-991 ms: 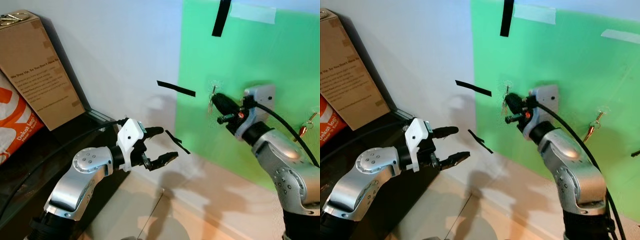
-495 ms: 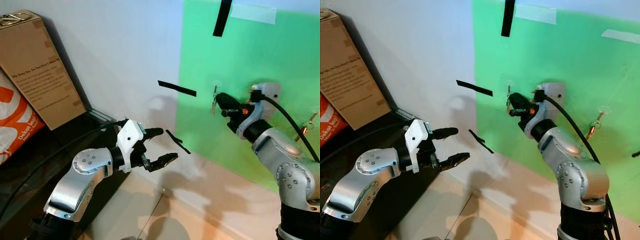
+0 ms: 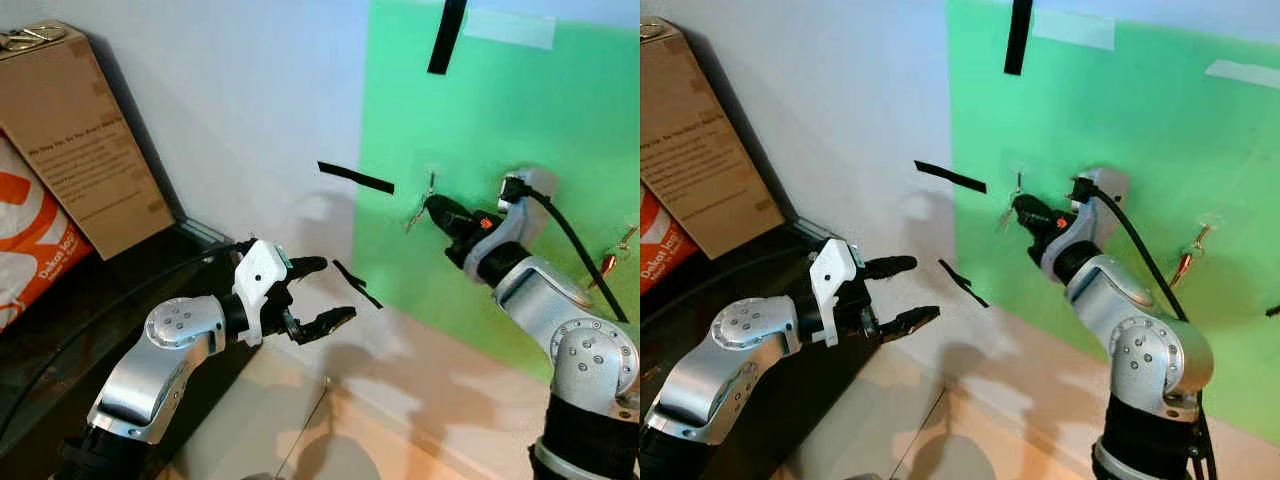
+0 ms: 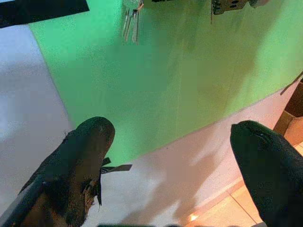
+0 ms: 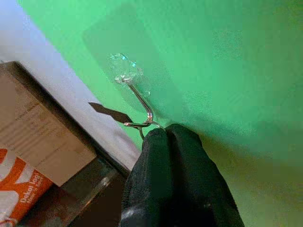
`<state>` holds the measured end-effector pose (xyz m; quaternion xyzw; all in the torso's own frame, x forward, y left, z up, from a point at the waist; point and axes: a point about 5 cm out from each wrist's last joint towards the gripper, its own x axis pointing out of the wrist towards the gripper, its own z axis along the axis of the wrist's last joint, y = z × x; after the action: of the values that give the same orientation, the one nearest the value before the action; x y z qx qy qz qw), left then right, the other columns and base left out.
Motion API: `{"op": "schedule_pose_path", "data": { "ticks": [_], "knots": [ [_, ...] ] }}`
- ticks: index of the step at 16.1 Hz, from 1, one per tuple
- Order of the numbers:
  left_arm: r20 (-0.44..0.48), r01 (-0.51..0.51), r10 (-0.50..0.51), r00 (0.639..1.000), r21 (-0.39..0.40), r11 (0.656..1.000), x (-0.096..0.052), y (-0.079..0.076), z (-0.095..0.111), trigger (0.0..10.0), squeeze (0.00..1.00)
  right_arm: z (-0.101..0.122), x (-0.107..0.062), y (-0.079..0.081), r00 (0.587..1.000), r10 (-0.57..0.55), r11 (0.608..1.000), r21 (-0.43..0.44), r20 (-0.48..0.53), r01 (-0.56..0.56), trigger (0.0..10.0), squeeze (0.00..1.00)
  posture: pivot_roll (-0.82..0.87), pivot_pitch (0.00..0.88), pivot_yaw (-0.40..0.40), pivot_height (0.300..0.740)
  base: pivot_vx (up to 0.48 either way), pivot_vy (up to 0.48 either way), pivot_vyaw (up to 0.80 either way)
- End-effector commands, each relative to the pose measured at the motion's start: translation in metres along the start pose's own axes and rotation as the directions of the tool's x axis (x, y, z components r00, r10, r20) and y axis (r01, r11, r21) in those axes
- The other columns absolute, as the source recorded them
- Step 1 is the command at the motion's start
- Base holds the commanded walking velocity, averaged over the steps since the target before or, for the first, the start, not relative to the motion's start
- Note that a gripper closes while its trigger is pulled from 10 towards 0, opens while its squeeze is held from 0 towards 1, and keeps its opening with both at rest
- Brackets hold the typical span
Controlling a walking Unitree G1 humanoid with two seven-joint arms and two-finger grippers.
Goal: Hang keys on a hook
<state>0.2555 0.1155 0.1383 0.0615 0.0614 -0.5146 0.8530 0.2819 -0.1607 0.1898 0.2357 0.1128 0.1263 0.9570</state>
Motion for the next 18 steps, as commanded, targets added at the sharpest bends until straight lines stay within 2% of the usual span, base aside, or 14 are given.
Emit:
{"op": "schedule_pose_path", "data": {
  "ticks": [1,4,6,7,8,9,11,12,16,18],
  "knots": [
    [-0.005,0.007,-0.007,1.0,0.01,1.0,-0.001,-0.001,0.002,10.0,0.0,-0.01,0.0,-0.01,0.996,-0.063,0.997,0.03,-0.066,0.065,10.0,0.0,-0.03,0.0,0.081,0.74,0.0,0.0,0.0],
    [-0.005,0.007,-0.007,1.0,0.01,1.0,-0.001,-0.001,0.002,10.0,0.0,-0.013,0.001,-0.014,0.993,-0.094,0.995,-0.021,-0.073,0.093,10.0,0.0,-0.04,0.0,0.085,0.74,0.0,0.0,0.0],
    [-0.003,0.007,-0.007,1.0,0.014,1.0,0.0,0.0,0.003,10.0,0.0,-0.01,0.003,-0.015,0.992,-0.116,0.993,-0.042,-0.042,0.114,10.0,0.0,-0.04,0.0,0.09,0.74,0.0,0.0,0.0],
    [0.0,0.006,-0.006,1.0,0.016,1.0,0.001,0.001,0.004,10.0,0.0,-0.009,0.005,-0.018,0.989,-0.143,0.988,-0.06,-0.02,0.142,10.0,0.38,-0.04,0.0,0.09,0.74,0.0,0.0,0.0],
    [0.001,0.005,-0.005,1.0,0.017,1.0,0.001,0.001,0.004,10.0,0.0,-0.007,0.005,-0.019,0.988,-0.156,0.986,-0.067,-0.006,0.155,10.0,0.38,-0.04,0.0,0.09,0.74,0.0,0.0,0.0],
    [0.002,0.005,-0.005,1.0,0.018,1.0,0.001,0.001,0.004,10.0,0.0,-0.005,0.005,-0.02,0.987,-0.159,0.985,-0.058,0.02,0.16,10.0,1.0,-0.04,0.0,0.093,0.74,0.0,0.0,0.0],
    [0.004,0.002,-0.002,1.0,0.018,1.0,0.001,0.001,0.005,10.0,0.0,0.0,0.002,-0.022,0.985,-0.155,0.983,-0.092,0.074,0.162,10.0,1.0,-0.04,0.0,0.095,0.74,0.0,0.0,0.0],
    [0.005,-0.001,0.001,1.0,0.016,1.0,0.001,0.002,0.005,10.0,0.0,0.002,-0.002,-0.02,0.991,-0.084,0.996,-0.034,0.107,0.088,10.0,1.0,-0.04,0.0,0.096,0.74,0.0,0.0,0.0],
    [0.007,-0.003,0.003,1.0,0.013,1.0,0.002,0.003,0.006,10.0,0.0,0.006,-0.006,-0.018,0.985,-0.018,0.999,-0.042,0.172,0.026,10.0,1.0,-0.04,0.0,0.096,0.74,0.0,0.0,0.0],
    [0.01,-0.007,0.006,1.0,0.011,1.0,0.002,0.004,0.006,10.0,0.0,0.009,-0.009,-0.018,0.971,0.014,0.999,-0.043,0.241,-0.003,10.0,1.0,-0.04,0.0,0.096,0.74,0.0,0.0,0.0]
  ]
}}
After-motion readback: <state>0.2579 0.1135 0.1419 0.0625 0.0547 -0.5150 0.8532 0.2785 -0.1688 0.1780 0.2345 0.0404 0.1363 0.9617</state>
